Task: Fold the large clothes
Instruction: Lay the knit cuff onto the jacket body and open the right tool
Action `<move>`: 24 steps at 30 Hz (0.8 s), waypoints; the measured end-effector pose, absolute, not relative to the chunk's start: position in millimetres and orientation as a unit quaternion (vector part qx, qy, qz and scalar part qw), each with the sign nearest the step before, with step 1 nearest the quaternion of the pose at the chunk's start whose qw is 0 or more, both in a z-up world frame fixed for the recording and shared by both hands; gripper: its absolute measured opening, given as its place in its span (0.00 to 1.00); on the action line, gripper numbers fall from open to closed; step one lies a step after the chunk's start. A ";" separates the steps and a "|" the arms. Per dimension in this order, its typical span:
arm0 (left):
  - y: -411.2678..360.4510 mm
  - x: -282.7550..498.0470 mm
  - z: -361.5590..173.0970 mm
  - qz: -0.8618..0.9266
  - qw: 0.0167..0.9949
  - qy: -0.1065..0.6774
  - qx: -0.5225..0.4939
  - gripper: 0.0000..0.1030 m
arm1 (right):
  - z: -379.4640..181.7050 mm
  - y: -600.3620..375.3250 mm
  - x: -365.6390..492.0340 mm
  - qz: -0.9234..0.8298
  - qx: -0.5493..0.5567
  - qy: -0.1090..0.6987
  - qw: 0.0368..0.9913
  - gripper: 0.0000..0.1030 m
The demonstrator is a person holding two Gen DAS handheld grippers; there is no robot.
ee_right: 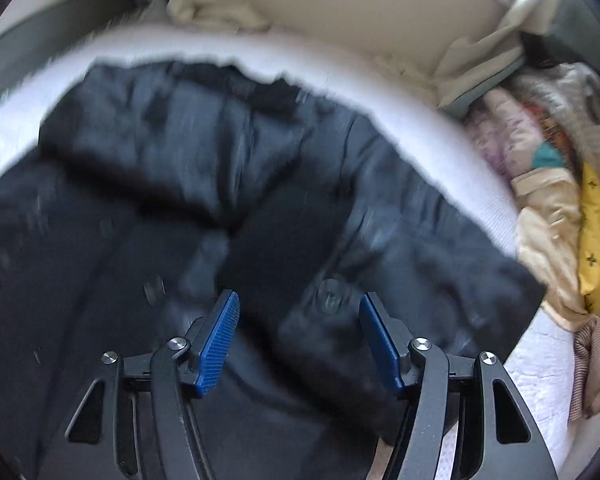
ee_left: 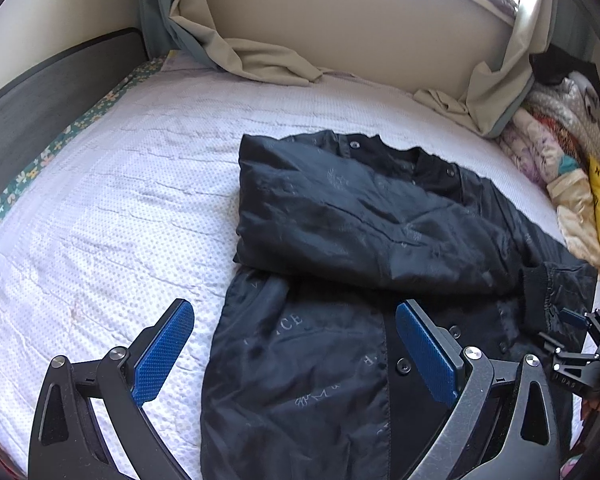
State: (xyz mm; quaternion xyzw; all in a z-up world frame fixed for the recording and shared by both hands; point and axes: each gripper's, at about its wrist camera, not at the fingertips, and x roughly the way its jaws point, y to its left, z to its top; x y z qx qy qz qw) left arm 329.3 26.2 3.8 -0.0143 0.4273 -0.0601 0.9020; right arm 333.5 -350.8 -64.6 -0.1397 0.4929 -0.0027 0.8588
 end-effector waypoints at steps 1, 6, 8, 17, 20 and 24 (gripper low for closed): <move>24.6 329.9 1.7 -0.060 0.901 0.430 -0.011 1.00 | -69.9 -351.5 334.1 -0.004 -0.145 0.497 0.855 0.64; 24.4 330.2 -1.2 -0.062 0.899 0.433 -0.009 1.00 | -93.0 -355.4 348.9 -0.036 -0.180 0.502 0.845 0.65; 27.0 330.7 -0.5 -0.062 0.899 0.433 -0.015 1.00 | -97.2 -358.7 353.5 -0.045 -0.173 0.502 0.846 0.64; 39.5 331.0 8.1 -0.058 0.901 0.427 -0.039 1.00 | -56.0 -366.7 354.4 -0.094 -0.114 0.444 0.884 0.15; 41.9 331.2 11.1 -0.058 0.902 0.426 -0.044 1.00 | -15.1 -367.4 354.8 -0.106 -0.084 0.397 0.908 0.14; 42.6 332.6 11.9 -0.057 0.901 0.427 -0.046 1.00 | 39.5 -356.5 369.5 -0.094 -0.062 0.343 0.932 0.13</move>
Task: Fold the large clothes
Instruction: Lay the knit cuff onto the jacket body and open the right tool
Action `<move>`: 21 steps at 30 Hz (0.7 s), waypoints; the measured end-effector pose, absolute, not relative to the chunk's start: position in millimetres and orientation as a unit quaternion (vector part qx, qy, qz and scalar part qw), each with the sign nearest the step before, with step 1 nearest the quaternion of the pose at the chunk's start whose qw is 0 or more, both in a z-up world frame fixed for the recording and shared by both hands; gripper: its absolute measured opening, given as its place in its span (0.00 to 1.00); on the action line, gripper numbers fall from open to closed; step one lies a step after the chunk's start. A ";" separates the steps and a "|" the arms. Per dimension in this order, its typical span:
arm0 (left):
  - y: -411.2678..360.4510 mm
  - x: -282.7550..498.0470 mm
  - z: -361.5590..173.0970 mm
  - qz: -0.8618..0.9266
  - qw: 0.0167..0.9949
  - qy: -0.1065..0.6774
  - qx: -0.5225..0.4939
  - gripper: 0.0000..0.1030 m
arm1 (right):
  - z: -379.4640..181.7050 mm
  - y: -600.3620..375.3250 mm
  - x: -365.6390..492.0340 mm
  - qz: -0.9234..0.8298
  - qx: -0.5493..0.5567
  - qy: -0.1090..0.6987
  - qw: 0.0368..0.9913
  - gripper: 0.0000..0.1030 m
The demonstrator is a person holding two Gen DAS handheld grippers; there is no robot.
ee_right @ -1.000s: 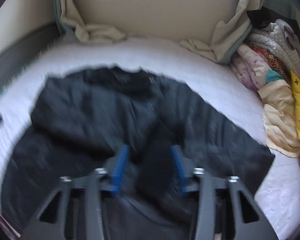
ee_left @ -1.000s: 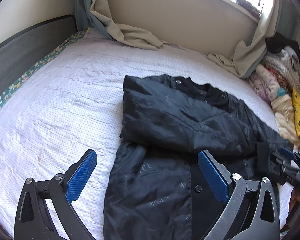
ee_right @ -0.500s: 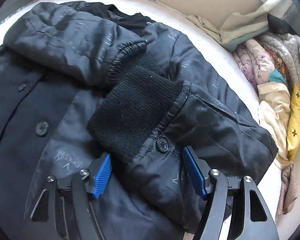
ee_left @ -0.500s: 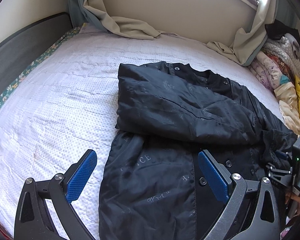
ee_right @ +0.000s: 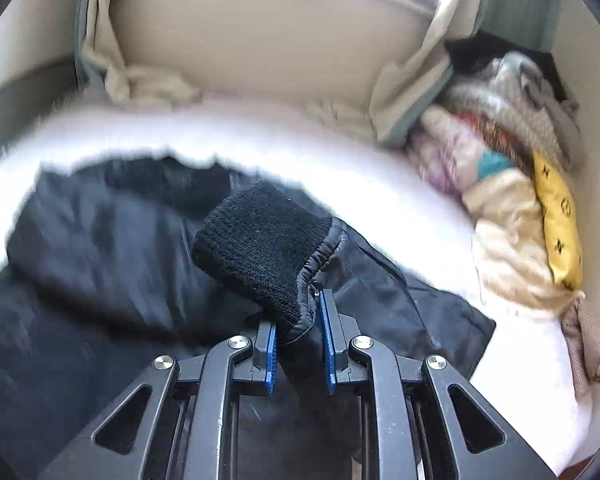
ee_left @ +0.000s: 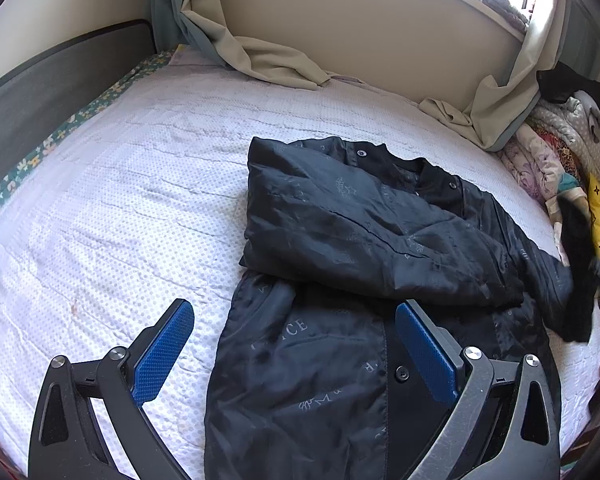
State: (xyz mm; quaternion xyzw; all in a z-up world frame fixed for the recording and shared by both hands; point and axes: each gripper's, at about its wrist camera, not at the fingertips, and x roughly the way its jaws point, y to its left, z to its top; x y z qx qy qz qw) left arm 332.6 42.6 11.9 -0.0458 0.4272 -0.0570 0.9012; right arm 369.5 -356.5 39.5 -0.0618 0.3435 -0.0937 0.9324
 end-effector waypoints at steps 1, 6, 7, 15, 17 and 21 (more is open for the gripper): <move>43.3 332.8 12.4 -0.057 0.901 0.427 -0.047 1.00 | 49.8 -351.2 372.6 -0.088 -0.060 0.334 0.936 0.13; 46.2 332.1 15.8 -0.056 0.902 0.424 -0.052 1.00 | 98.6 -292.6 397.0 -0.018 -0.062 0.288 0.956 0.13; 46.9 332.2 16.4 -0.056 0.903 0.423 -0.053 1.00 | 103.1 -280.3 397.9 -0.002 -0.064 0.283 0.957 0.13; 61.9 334.9 23.0 -0.047 0.904 0.418 -0.077 1.00 | 66.2 -178.8 442.5 0.117 -0.073 0.323 0.936 0.14; 65.4 336.6 24.0 -0.045 0.904 0.417 -0.083 1.00 | 41.2 -167.6 454.5 0.122 -0.073 0.351 0.926 0.14; 67.3 341.2 24.5 -0.043 0.904 0.416 -0.084 1.00 | -3.1 -154.8 466.9 0.116 -0.088 0.391 0.909 0.16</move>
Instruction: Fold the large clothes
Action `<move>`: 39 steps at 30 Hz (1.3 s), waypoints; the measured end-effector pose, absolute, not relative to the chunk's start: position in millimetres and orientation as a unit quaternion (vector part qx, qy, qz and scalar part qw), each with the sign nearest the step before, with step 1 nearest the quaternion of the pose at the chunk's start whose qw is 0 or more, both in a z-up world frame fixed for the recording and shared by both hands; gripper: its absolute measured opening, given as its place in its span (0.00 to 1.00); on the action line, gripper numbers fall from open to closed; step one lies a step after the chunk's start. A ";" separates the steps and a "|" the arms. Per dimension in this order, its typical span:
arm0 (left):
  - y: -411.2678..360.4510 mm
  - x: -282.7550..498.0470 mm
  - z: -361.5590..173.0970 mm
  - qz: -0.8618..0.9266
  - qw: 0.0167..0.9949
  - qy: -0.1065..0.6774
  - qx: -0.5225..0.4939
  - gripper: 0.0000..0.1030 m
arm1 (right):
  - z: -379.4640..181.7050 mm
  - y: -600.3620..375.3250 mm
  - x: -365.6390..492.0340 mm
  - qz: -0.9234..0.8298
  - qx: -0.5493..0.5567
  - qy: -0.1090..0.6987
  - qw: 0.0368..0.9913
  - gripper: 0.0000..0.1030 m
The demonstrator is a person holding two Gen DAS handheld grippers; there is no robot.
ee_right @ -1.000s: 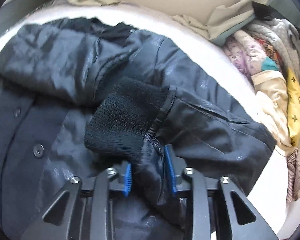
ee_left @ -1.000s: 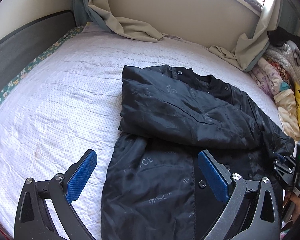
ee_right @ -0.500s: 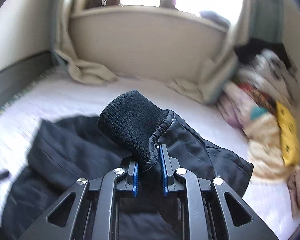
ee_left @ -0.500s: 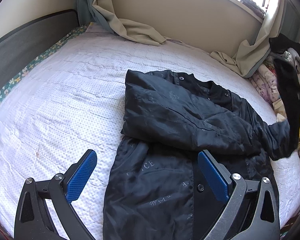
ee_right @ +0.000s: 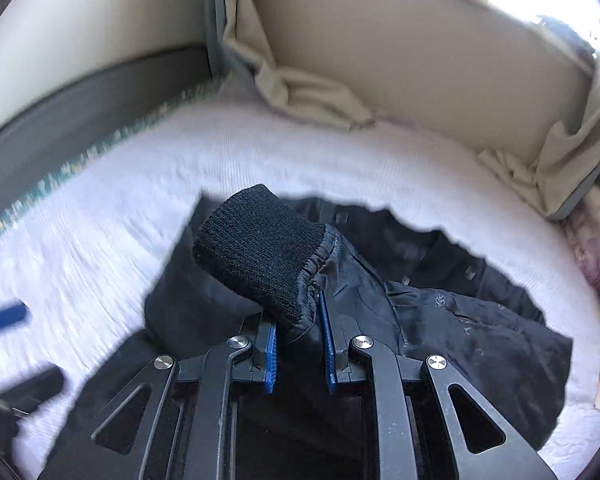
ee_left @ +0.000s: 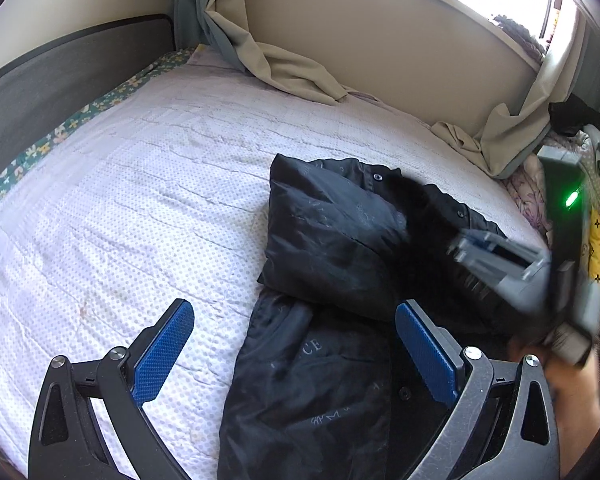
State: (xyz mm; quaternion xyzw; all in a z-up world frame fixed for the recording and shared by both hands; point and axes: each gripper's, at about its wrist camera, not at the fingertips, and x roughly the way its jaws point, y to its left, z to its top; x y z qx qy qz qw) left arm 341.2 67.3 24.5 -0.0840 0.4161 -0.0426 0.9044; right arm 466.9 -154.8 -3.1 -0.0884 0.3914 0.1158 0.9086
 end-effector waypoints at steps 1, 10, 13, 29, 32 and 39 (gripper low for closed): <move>66.2 342.9 23.9 -0.042 0.905 0.416 -0.082 1.00 | -10.7 -155.6 468.5 0.116 -0.088 0.400 0.905 0.16; 50.7 363.0 21.5 -0.062 0.902 0.424 -0.059 0.99 | 33.1 -236.1 416.2 0.152 0.023 0.371 0.916 0.65; 30.9 379.0 28.3 -0.067 0.908 0.413 -0.015 0.94 | 52.2 -287.4 394.0 0.125 0.033 0.340 0.931 0.65; -36.2 433.4 -61.3 -0.163 0.854 0.494 0.018 0.65 | 8.0 -444.5 390.3 -0.025 0.198 0.396 0.897 0.27; -39.9 431.7 -60.0 -0.160 0.857 0.489 0.026 0.66 | 4.8 -436.0 408.4 -0.027 0.171 0.399 0.901 0.27; -42.9 429.7 -62.6 -0.154 0.861 0.482 0.041 0.69 | -32.6 -459.3 474.3 -0.099 0.128 0.434 0.886 0.27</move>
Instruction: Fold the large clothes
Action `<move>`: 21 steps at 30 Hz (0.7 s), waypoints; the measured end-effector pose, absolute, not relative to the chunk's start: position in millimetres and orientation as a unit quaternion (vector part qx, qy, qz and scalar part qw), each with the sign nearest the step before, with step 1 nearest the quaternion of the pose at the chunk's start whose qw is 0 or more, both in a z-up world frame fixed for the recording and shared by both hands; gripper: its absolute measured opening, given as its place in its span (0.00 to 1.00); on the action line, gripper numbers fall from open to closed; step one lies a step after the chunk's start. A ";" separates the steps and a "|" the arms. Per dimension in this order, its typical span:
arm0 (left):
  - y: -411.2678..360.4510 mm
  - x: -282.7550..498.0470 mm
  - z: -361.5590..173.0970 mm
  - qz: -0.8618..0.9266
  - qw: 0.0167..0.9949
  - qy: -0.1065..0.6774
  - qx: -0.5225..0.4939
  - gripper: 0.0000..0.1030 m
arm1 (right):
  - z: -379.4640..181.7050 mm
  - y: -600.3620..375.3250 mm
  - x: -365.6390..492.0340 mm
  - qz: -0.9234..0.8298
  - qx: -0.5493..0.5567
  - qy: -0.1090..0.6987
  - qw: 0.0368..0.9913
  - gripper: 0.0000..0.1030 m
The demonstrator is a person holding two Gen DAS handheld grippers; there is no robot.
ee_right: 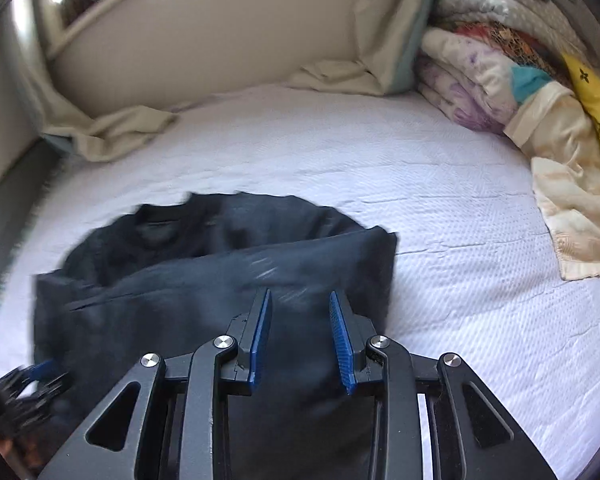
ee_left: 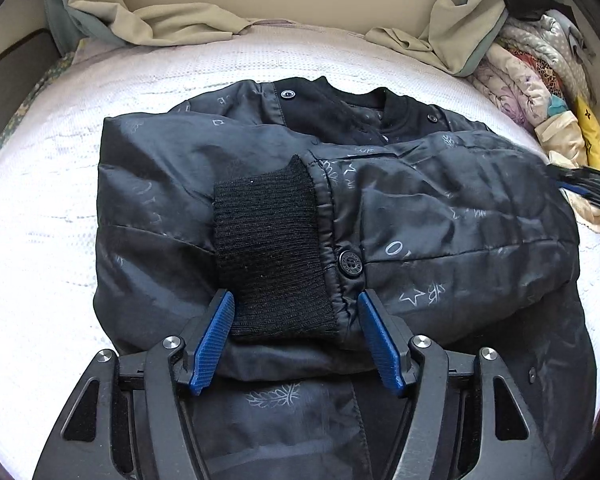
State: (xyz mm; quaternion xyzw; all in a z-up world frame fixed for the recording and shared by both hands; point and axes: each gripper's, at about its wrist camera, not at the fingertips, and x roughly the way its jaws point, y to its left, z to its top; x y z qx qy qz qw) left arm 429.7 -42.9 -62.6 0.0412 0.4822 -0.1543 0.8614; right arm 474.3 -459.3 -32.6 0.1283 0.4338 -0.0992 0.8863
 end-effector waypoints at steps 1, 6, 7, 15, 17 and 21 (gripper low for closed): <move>-43.2 430.0 -63.3 -0.154 0.861 0.482 0.041 0.69 | -40.7 -464.5 480.8 -0.106 0.132 0.442 0.881 0.27; -42.1 433.2 -68.4 -0.157 0.859 0.485 0.037 0.70 | -90.9 -478.8 502.2 -0.102 0.139 0.487 0.856 0.25; -43.0 433.8 -69.3 -0.157 0.859 0.485 0.039 0.70 | -94.8 -478.9 503.0 -0.102 0.137 0.486 0.857 0.25; -44.9 434.5 -75.4 -0.153 0.861 0.483 0.050 0.70 | -108.7 -467.8 498.0 -0.112 0.102 0.454 0.878 0.24; -45.9 434.3 -75.2 -0.151 0.861 0.483 0.051 0.71 | -103.9 -467.9 497.7 -0.110 0.102 0.463 0.873 0.24; -47.7 432.9 -74.6 -0.148 0.862 0.481 0.058 0.71 | -57.6 -463.1 479.6 -0.109 0.108 0.447 0.881 0.25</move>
